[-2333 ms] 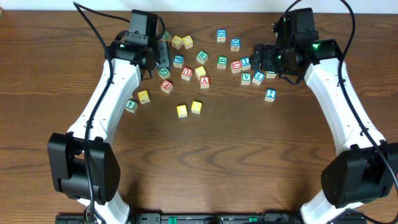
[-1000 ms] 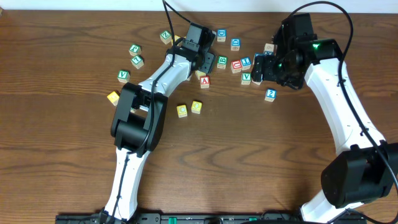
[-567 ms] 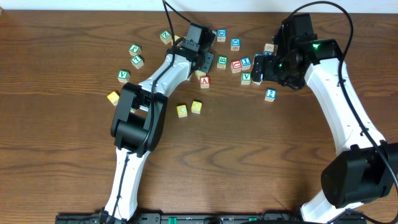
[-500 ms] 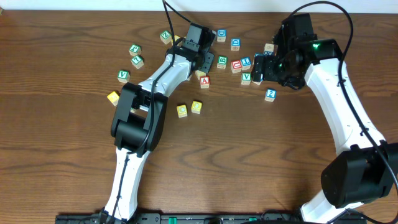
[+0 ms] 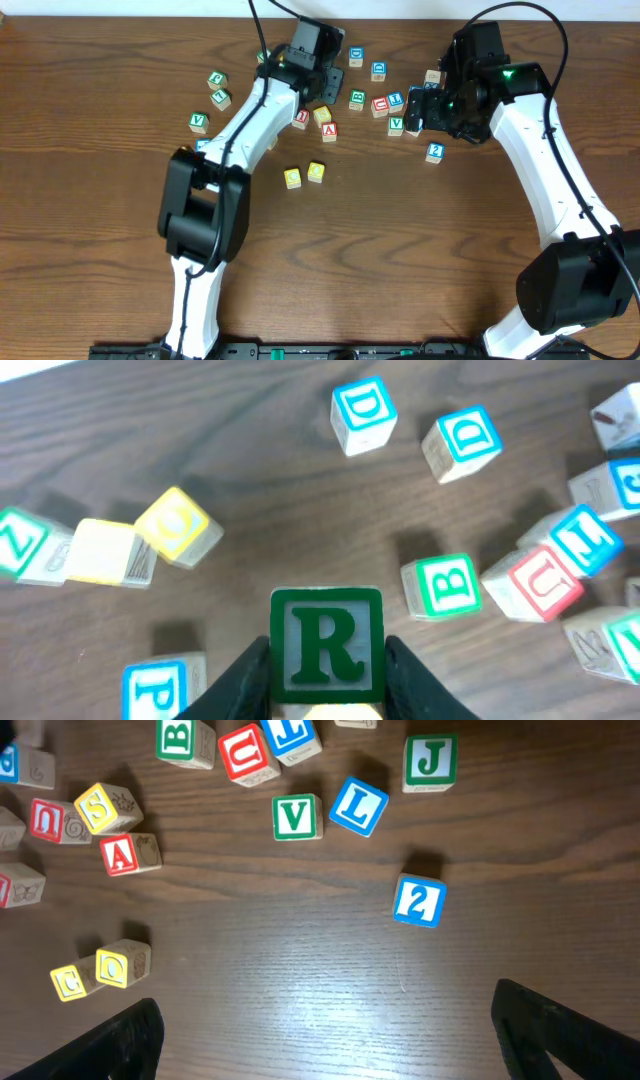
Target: Spell out CORL
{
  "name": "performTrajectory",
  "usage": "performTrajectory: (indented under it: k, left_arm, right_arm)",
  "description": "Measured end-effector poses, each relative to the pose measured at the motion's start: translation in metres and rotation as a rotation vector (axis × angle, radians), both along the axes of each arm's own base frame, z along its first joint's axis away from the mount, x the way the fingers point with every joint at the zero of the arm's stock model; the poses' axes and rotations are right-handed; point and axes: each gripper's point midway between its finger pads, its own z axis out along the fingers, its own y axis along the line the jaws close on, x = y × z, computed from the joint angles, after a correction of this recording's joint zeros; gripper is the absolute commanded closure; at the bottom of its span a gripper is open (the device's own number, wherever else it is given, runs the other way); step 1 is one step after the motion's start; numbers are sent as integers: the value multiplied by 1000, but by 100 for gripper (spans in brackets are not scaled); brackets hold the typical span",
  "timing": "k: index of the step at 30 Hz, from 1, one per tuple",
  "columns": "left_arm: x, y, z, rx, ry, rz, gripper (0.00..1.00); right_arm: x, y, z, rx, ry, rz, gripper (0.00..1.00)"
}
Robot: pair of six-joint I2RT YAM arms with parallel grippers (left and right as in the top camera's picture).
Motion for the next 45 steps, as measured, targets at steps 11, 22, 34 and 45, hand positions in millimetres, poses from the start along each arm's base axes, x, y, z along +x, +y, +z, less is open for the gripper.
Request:
performTrajectory:
  k: [11, 22, 34, 45]
  left_arm:
    - [-101, 21, 35, -28, 346, 237, 69]
    - [-185, -30, -1, 79, 527, 173, 69]
    - [-169, -30, -61, 15, 435, 260, 69]
    - [-170, -25, -68, 31, 425, 274, 61]
  right_arm:
    - [1, 0, 0, -2, -4, -1, 1]
    - [0, 0, 0, -3, -1, -1, 1]
    - [0, 0, 0, -3, -1, -1, 1]
    - [0, 0, 0, -3, -1, -1, 1]
